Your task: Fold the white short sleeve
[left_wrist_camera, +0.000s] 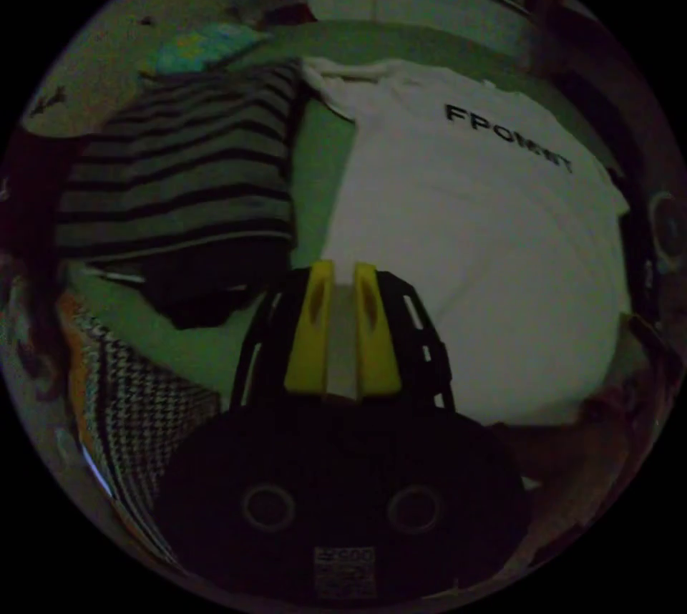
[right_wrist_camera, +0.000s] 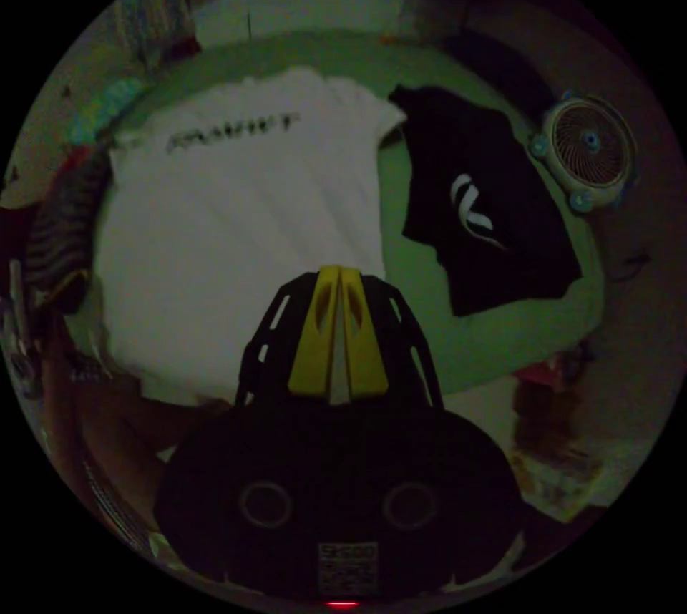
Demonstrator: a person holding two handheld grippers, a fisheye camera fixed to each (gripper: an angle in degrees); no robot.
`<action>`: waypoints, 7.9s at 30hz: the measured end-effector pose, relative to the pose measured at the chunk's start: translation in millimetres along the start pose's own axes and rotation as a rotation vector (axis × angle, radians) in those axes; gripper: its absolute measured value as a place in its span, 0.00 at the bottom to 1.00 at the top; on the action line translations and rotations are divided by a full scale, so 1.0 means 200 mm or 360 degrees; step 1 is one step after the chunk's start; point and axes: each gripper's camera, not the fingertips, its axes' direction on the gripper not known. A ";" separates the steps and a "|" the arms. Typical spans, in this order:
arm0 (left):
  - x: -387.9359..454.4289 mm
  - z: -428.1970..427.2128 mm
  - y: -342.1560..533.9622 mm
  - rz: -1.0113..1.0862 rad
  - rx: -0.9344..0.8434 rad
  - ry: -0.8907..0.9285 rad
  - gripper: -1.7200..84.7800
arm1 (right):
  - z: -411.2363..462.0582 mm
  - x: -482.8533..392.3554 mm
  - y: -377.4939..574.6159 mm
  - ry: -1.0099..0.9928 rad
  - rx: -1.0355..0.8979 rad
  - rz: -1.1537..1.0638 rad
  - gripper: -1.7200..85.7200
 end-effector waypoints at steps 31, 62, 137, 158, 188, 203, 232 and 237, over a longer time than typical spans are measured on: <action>0.13 -0.26 0.05 -0.0070 0.0140 0.0477 0.04 | 0.10 -0.92 -0.09 -0.0069 0.0055 -0.0366 0.01; 0.12 -0.20 -0.25 -0.0072 0.0078 0.0518 0.04 | 0.44 -1.03 -0.40 -0.0069 -0.0113 -0.0246 0.01; -0.74 0.97 -2.11 -0.0413 0.0345 0.0716 0.11 | 1.72 -3.71 -2.71 0.0010 0.0144 -0.1094 0.04; -0.68 1.32 -2.39 -0.0365 0.0296 0.0753 0.12 | 1.79 -2.58 -2.92 -0.0370 0.0005 -0.0612 0.11; -0.69 1.67 -2.55 -0.0515 0.0257 0.0787 0.14 | 1.74 -2.30 -2.80 -0.0517 0.0205 -0.1295 0.03; -0.49 1.80 -2.65 -0.0278 0.0121 0.0794 0.15 | 1.89 -2.61 -3.06 -0.0574 0.0133 -0.1275 0.04; -0.33 1.82 -2.66 -0.0198 0.0117 0.0831 0.16 | 1.95 -2.62 -3.36 -0.0431 -0.0101 -0.1311 0.01; -0.24 1.85 -2.67 -0.0126 0.0068 0.0831 0.18 | 2.06 -2.69 -3.68 -0.0209 0.0025 -0.1122 0.07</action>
